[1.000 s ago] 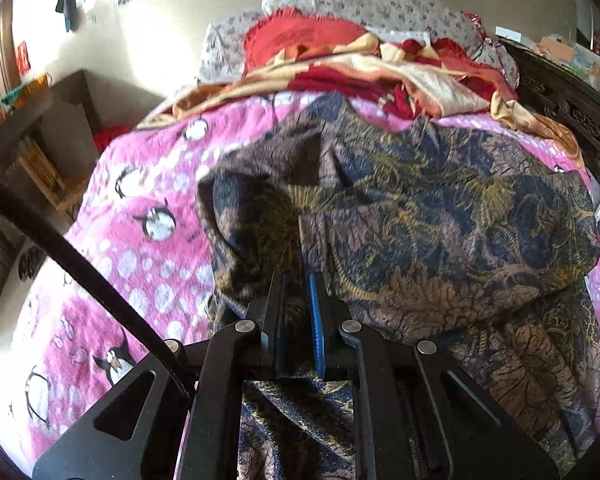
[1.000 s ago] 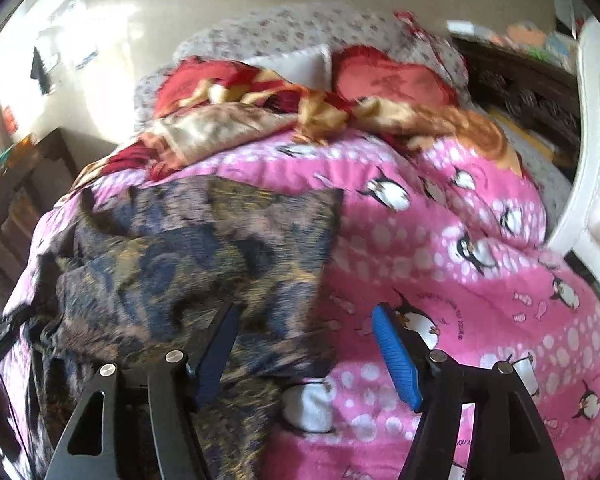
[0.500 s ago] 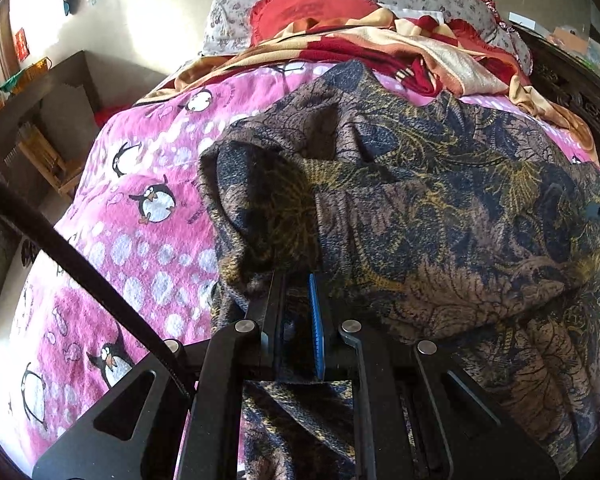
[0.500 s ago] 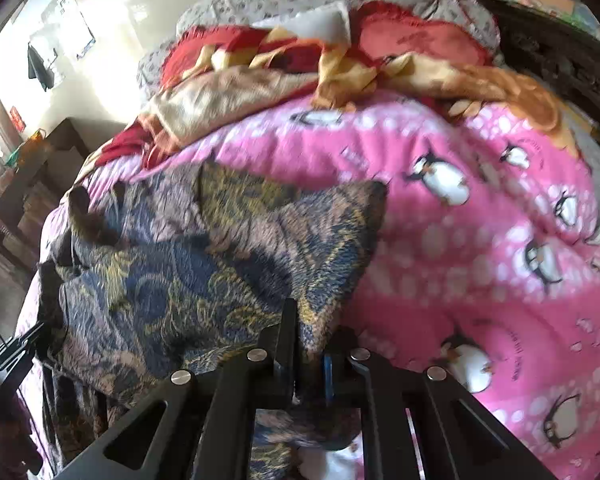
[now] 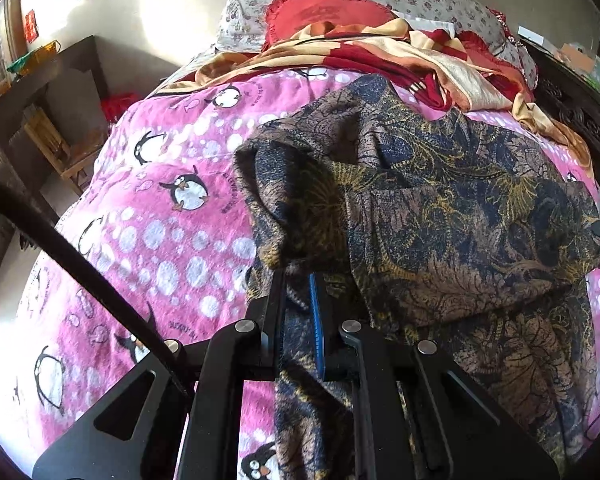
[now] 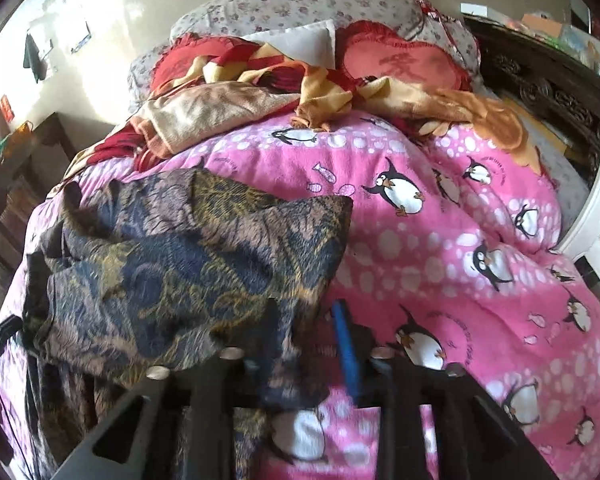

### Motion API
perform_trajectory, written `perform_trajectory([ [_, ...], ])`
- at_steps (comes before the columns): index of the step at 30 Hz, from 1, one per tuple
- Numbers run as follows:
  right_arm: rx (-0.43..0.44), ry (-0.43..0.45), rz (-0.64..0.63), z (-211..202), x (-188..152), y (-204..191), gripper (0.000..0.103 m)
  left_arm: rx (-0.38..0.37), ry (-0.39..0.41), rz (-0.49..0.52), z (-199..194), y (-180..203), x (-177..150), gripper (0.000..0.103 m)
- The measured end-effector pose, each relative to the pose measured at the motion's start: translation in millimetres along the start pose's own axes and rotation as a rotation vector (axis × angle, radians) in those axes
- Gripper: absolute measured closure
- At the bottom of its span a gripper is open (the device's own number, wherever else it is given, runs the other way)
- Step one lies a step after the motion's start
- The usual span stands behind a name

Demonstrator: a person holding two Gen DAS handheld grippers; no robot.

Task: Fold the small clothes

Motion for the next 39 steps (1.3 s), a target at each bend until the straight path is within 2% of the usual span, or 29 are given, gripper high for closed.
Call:
perform_trajectory([
  [6, 0.005, -0.005, -0.01, -12, -17, -7, 0.07, -0.009, 0.01, -0.003, -15, -2, -8, 0.094],
  [10, -0.007, -0.017, -0.013, -2, -25, -9, 0.07, -0.019, -0.001, -0.022, -22, -7, -19, 0.094],
  [11, -0.03, -0.039, -0.012, 6, -28, -6, 0.07, -0.032, -0.013, -0.037, -23, -9, -23, 0.091],
  [12, -0.047, -0.07, -0.009, 15, -32, -4, 0.07, -0.048, -0.024, -0.049, -25, -11, -28, 0.079],
  [13, -0.04, -0.102, 0.002, 22, -36, -2, 0.07, -0.069, -0.035, -0.065, -27, -13, -32, 0.071],
  [14, -0.024, -0.099, 0.022, 19, -38, -1, 0.07, -0.093, -0.041, -0.085, -31, -15, -38, 0.057],
  [15, -0.022, -0.084, 0.034, 11, -38, 1, 0.07, -0.108, -0.041, -0.101, -35, -18, -42, 0.05],
  [17, -0.031, -0.051, 0.025, -7, -40, 2, 0.07, -0.115, -0.038, -0.114, -43, -23, -50, 0.046],
  [19, -0.05, -0.041, 0.018, -20, -47, 5, 0.069, -0.102, -0.047, -0.104, -49, -26, -58, 0.046],
  [23, -0.002, -0.049, 0.031, -46, -66, 5, 0.068, -0.121, -0.077, -0.096, -57, -25, -79, 0.046],
  [24, 0.019, -0.05, 0.036, -53, -71, 3, 0.066, -0.134, -0.086, -0.086, -61, -22, -86, 0.046],
  [25, 0.061, -0.049, 0.036, -62, -78, -2, 0.058, -0.147, -0.088, -0.074, -63, -19, -92, 0.046],
  [27, 0.149, -0.063, 0.021, -75, -97, -12, 0.048, -0.172, -0.099, -0.046, -67, -11, -105, 0.046],
  [28, 0.183, -0.084, 0.0, -81, -109, -18, 0.047, -0.185, -0.112, -0.036, -67, -7, -112, 0.046],
  [31, 0.195, -0.133, -0.074, -98, -142, -27, 0.047, -0.22, -0.157, -0.01, -70, 2, -133, 0.047],
  [35, 0.25, -0.185, -0.124, -127, -178, -32, 0.046, -0.206, -0.16, 0.019, -80, 5, -156, 0.046],
  [37, 0.266, -0.195, -0.138, -142, -196, -31, 0.039, -0.2, -0.172, 0.029, -83, 4, -167, 0.046],
  [39, 0.286, -0.198, -0.135, -149, -210, -29, 0.036, -0.204, -0.182, 0.031, -85, 3, -178, 0.046],
])
Point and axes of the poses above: each gripper's, at about its wrist camera, not at the fingertips, and z roughly the way its jaws point, y to its right, x to its top, the point moved 9 cm from there along z, roughly the way its jaws point, and after that the axes turned 11 degrees about -y, right-handed, at the moved point
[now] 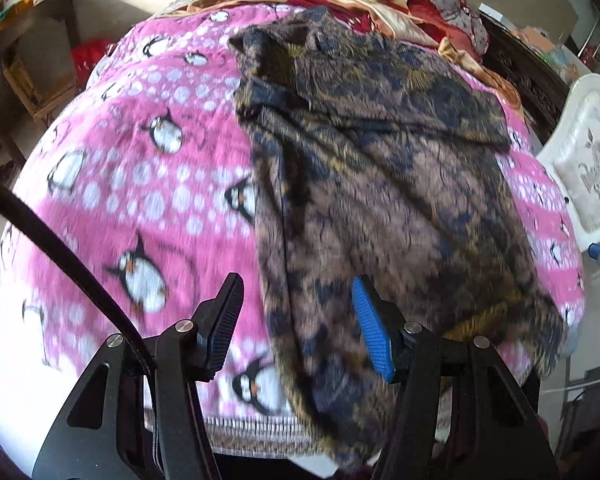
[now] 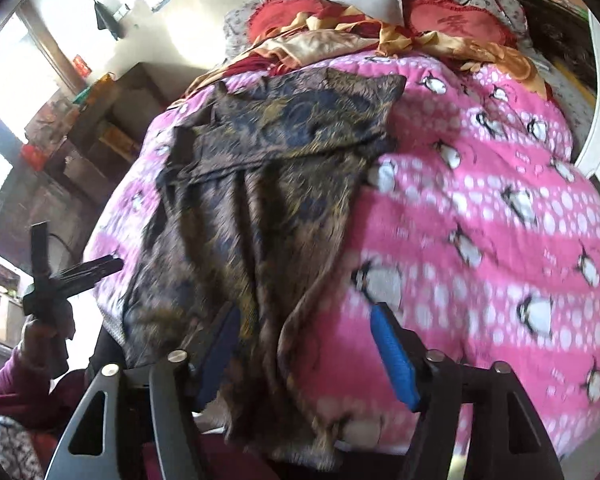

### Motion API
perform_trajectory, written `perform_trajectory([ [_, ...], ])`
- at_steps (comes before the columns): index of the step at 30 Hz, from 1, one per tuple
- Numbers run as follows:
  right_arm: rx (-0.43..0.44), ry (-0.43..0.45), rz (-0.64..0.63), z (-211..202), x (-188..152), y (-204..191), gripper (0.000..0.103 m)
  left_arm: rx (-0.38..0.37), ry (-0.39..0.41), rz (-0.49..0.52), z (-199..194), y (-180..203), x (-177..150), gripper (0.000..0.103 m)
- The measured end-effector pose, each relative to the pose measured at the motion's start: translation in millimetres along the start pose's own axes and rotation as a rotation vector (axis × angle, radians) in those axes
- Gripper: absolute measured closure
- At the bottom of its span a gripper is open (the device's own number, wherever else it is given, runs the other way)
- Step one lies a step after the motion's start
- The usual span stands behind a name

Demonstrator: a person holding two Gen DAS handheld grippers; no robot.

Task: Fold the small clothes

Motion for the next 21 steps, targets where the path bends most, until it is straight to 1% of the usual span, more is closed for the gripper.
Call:
perform_trajectory([
  [2, 0.036, -0.017, 0.008, 6, -17, -4, 0.036, -0.016, -0.02, -0.008, 2, 0, -12, 0.046],
  [4, 0.044, -0.055, 0.003, 21, -32, -7, 0.036, -0.027, -0.054, -0.006, 8, 0, -23, 0.046],
  [6, 0.052, -0.068, 0.019, 35, -43, -7, 0.036, -0.004, -0.056, -0.002, 10, -3, -31, 0.046],
  [8, 0.081, -0.078, 0.053, 47, -52, -7, 0.036, 0.012, -0.058, -0.004, 10, -5, -37, 0.046],
  [12, 0.096, -0.075, 0.064, 52, -57, -8, 0.036, -0.03, -0.066, 0.02, 6, 6, -50, 0.046],
  [14, 0.096, -0.065, 0.062, 50, -55, -7, 0.036, -0.001, -0.07, 0.076, 6, 15, -55, 0.046],
  [17, 0.102, -0.05, 0.062, 47, -52, -7, 0.036, 0.055, -0.107, 0.132, 12, 23, -65, 0.046],
  [21, 0.106, -0.048, 0.071, 47, -51, -4, 0.036, 0.031, -0.133, 0.122, 15, 25, -72, 0.046],
])
Point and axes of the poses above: each gripper's, at about its wrist camera, not at the fingertips, and z roughly the way its jaws point, y to its right, x to its top, the point moved 9 cm from there along z, roughly the way its jaws point, and after that the axes turned 11 degrees about -y, right-handed, at the moved point
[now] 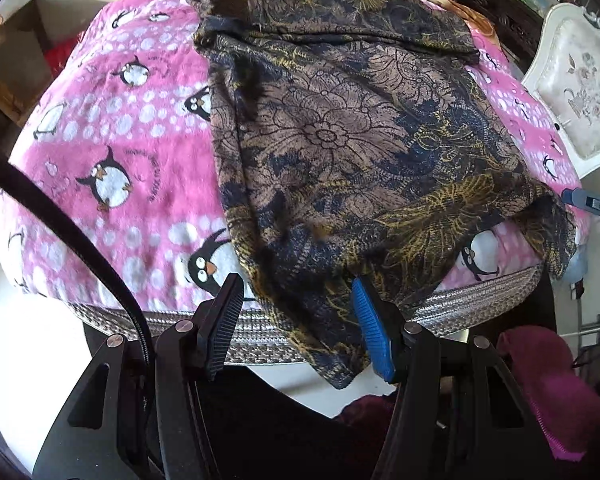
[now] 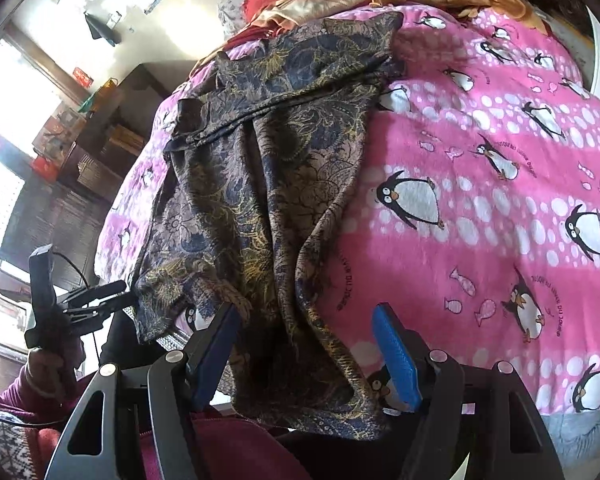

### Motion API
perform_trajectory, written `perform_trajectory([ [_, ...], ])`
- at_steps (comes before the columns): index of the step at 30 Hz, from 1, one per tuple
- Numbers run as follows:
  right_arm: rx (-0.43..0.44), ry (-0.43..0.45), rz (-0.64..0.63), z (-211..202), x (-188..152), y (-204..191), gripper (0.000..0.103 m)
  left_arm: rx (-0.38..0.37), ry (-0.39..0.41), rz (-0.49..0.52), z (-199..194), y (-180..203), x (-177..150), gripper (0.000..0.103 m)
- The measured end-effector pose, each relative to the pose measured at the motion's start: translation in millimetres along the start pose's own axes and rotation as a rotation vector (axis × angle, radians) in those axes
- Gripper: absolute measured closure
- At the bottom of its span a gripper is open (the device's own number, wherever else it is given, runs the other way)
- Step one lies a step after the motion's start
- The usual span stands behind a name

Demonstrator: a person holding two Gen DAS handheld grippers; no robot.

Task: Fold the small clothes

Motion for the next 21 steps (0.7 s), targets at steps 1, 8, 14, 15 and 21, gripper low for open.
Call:
perform_trajectory([
  [1, 0.003, -0.001, 0.004, 1, 0, 1, 0.036, -0.001, -0.008, -0.003, 3, 0, 0, 0.046],
  [8, 0.015, 0.001, 0.02, 2, -1, 6, 0.036, -0.003, -0.079, -0.003, 21, 6, -2, 0.047],
  [14, 0.007, -0.003, 0.026, 2, -2, 9, 0.036, -0.027, -0.074, -0.013, 17, 2, 4, 0.096],
  [15, 0.004, -0.012, 0.028, 3, -3, 10, 0.036, -0.058, -0.077, -0.015, 13, 1, 5, 0.096],
  [21, -0.01, -0.041, 0.003, 5, -10, 11, 0.036, -0.079, 0.023, -0.012, -41, -24, 19, 0.097],
])
Point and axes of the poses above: each gripper's, at about its wrist camera, not at the fingertips, and z roughly the way its jaws point, y to its right, x to its top, the point moved 9 cm from there along z, roughly the way its jaws point, and after that the axes turned 11 degrees about -y, right-handed, at the moved point
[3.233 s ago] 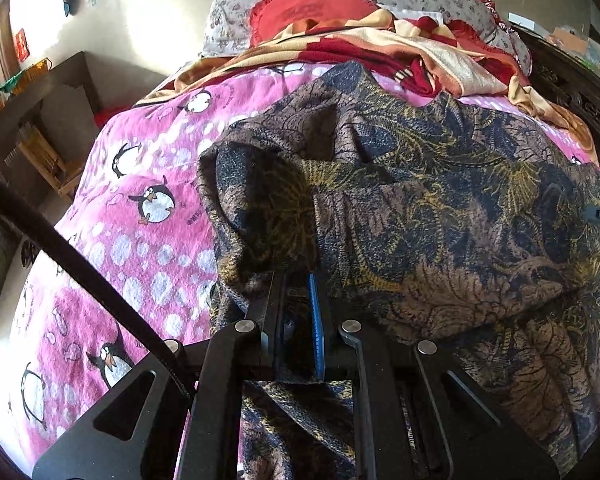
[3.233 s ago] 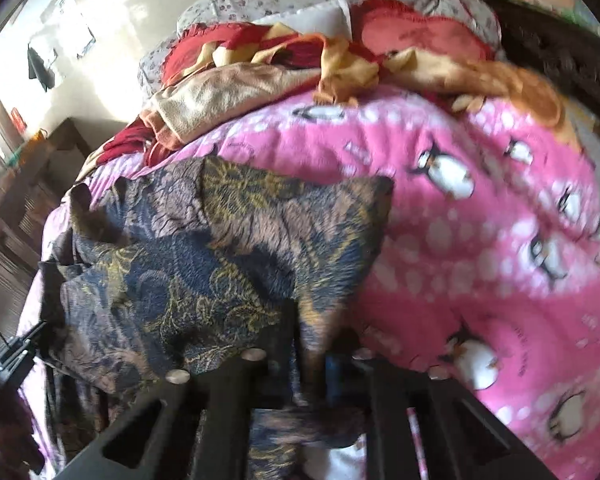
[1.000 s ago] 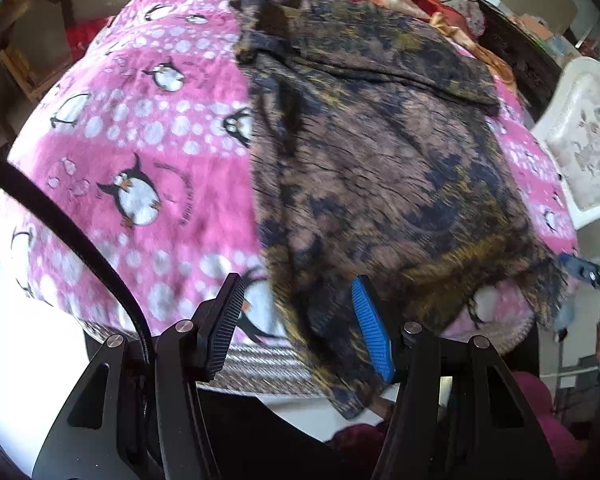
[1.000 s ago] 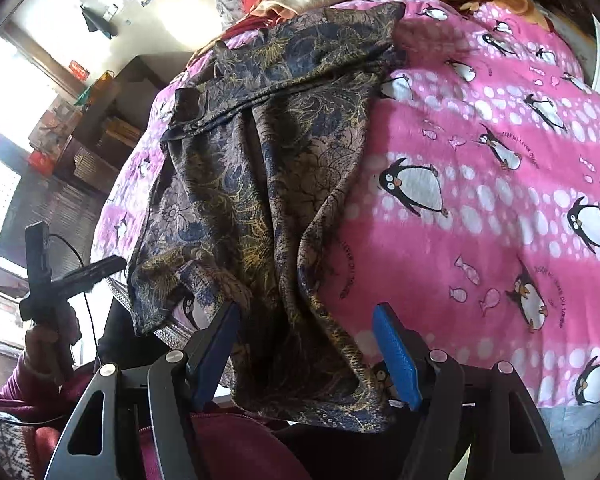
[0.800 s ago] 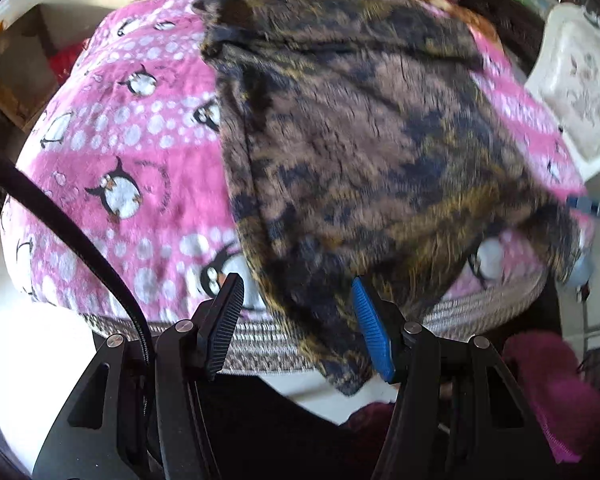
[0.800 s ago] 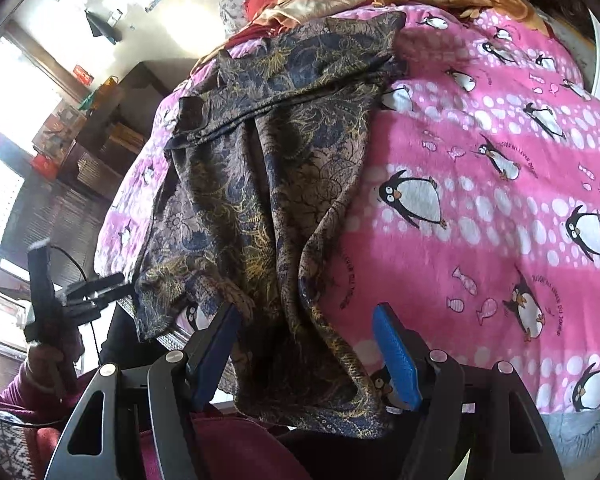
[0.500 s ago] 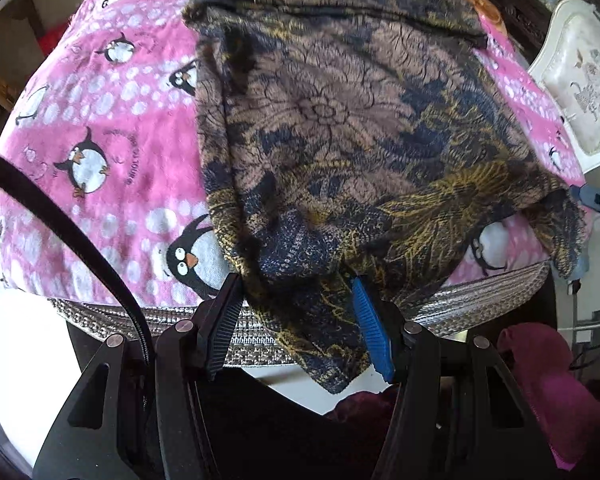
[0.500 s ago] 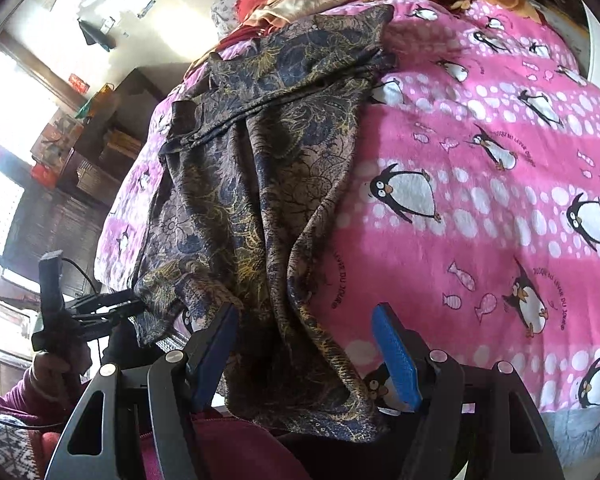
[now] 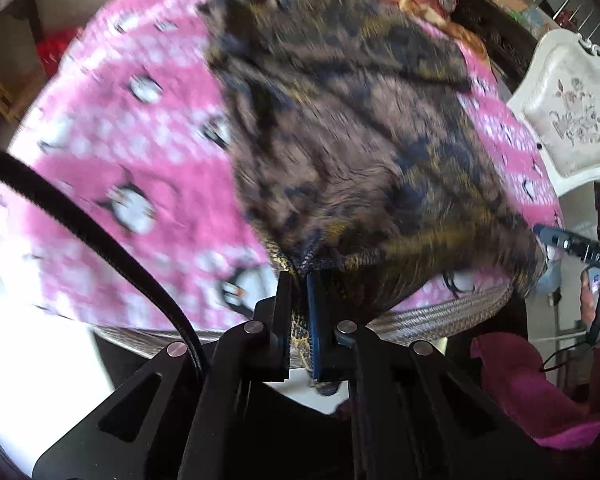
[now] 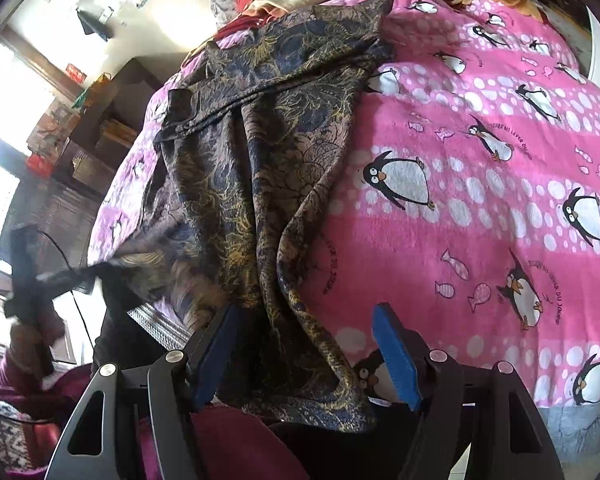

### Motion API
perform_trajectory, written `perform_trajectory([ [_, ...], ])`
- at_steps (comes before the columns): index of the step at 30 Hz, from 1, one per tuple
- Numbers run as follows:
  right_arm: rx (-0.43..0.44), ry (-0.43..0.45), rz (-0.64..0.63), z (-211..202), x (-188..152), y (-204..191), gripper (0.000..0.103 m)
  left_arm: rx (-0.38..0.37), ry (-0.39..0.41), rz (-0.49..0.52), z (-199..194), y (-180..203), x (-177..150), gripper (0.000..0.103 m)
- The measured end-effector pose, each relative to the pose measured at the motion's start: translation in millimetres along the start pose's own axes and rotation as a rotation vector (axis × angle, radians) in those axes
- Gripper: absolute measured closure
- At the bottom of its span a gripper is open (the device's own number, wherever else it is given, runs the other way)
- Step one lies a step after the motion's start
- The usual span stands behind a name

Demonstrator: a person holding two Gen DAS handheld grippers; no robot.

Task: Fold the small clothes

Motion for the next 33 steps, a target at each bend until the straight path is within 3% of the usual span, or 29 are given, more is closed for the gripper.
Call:
perform_trajectory([
  [3, 0.0, -0.015, 0.006, 5, -4, 4, 0.036, 0.044, 0.013, -0.021, -9, -19, 0, 0.097],
  [6, 0.01, -0.055, 0.016, 18, -12, 6, 0.036, 0.064, -0.025, -0.052, 2, -33, -10, 0.097],
  [8, 0.004, -0.091, 0.021, 29, -21, 8, 0.051, 0.058, -0.045, -0.062, 11, -35, -17, 0.097],
  [9, -0.006, -0.104, 0.019, 33, -25, 9, 0.064, 0.059, -0.047, -0.06, 14, -32, -17, 0.097],
  [11, -0.008, -0.098, -0.002, 31, -29, 8, 0.071, 0.053, -0.048, -0.06, 15, -29, -18, 0.097],
  [13, -0.004, -0.091, -0.029, 24, -28, 3, 0.085, 0.055, -0.05, -0.059, 17, -29, -17, 0.097],
  [16, 0.015, -0.066, -0.05, 13, -24, -2, 0.086, 0.071, -0.067, -0.044, 24, -25, -16, 0.096],
  [19, -0.021, -0.071, -0.074, 16, -24, -4, 0.084, 0.084, -0.098, -0.036, 36, -25, -19, 0.092],
  [20, -0.014, -0.079, -0.068, 20, -25, -5, 0.081, 0.088, -0.108, -0.04, 39, -26, -20, 0.08],
  [21, -0.003, -0.096, -0.054, 25, -26, -4, 0.065, 0.088, -0.12, -0.049, 43, -28, -22, 0.068],
  [22, 0.007, -0.103, -0.046, 28, -27, -4, 0.055, 0.079, -0.125, -0.06, 46, -28, -24, 0.064],
  [24, -0.004, -0.097, -0.055, 33, -27, -7, 0.057, 0.07, -0.111, -0.078, 49, -28, -25, 0.063],
  [26, -0.043, -0.094, -0.073, 32, -25, -7, 0.067, 0.064, -0.109, -0.07, 50, -27, -24, 0.063],
  [28, -0.019, -0.042, -0.043, 22, -18, -7, 0.097, 0.033, -0.119, -0.06, 51, -25, -23, 0.063],
  [30, 0.029, 0.017, -0.014, 7, -13, -6, 0.097, -0.045, -0.143, -0.046, 49, -18, -23, 0.096],
  [33, 0.04, 0.12, -0.015, -22, -3, -10, 0.097, -0.107, -0.114, -0.026, 30, -11, -15, 0.096],
])
Point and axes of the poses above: each gripper's, at about its wrist camera, not at the fingertips, and z roughly the way its jaws point, y to its right, x to its top, the point moved 9 cm from there along z, roughly the way its jaws point, and after that the axes turned 11 degrees about -y, right-handed, at the moved point
